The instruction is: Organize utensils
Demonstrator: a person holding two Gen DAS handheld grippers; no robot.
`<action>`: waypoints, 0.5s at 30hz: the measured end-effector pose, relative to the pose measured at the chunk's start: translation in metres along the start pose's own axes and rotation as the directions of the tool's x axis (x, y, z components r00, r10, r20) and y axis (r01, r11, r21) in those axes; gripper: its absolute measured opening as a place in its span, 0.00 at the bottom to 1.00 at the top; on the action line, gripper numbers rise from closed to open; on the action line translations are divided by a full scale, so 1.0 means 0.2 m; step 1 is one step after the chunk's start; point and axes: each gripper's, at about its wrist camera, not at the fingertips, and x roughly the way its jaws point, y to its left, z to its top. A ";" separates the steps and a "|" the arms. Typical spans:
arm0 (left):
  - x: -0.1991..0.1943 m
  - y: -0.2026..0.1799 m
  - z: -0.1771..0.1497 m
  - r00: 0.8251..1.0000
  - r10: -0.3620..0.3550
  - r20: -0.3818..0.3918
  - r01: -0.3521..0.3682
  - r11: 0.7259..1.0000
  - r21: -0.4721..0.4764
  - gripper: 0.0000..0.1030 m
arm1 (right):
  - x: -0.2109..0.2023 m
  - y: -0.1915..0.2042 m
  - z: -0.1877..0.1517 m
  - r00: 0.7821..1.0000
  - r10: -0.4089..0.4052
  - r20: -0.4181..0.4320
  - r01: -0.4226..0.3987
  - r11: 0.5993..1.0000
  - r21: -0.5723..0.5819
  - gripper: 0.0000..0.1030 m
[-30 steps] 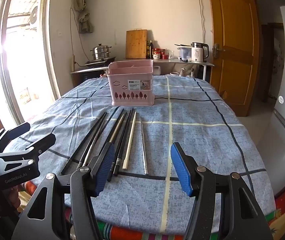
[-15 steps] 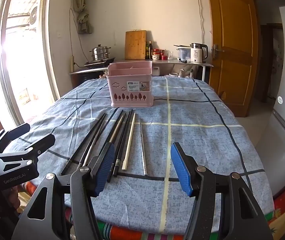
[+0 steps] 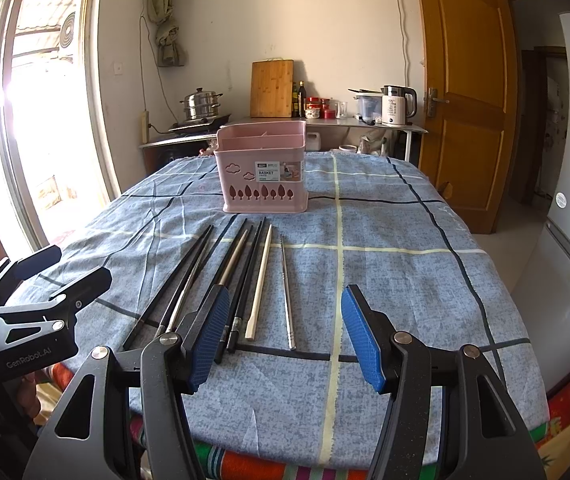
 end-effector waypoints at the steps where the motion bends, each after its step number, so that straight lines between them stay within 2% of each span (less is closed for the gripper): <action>1: 0.00 0.00 0.00 1.000 -0.001 0.000 0.001 1.000 0.000 0.90 | 0.00 0.00 0.00 1.000 0.001 0.000 -0.001 1.000 0.000 0.57; 15: -0.01 -0.01 0.00 1.000 -0.006 -0.002 0.006 1.000 0.005 0.90 | 0.00 0.00 0.00 1.000 0.001 0.000 -0.001 1.000 -0.001 0.57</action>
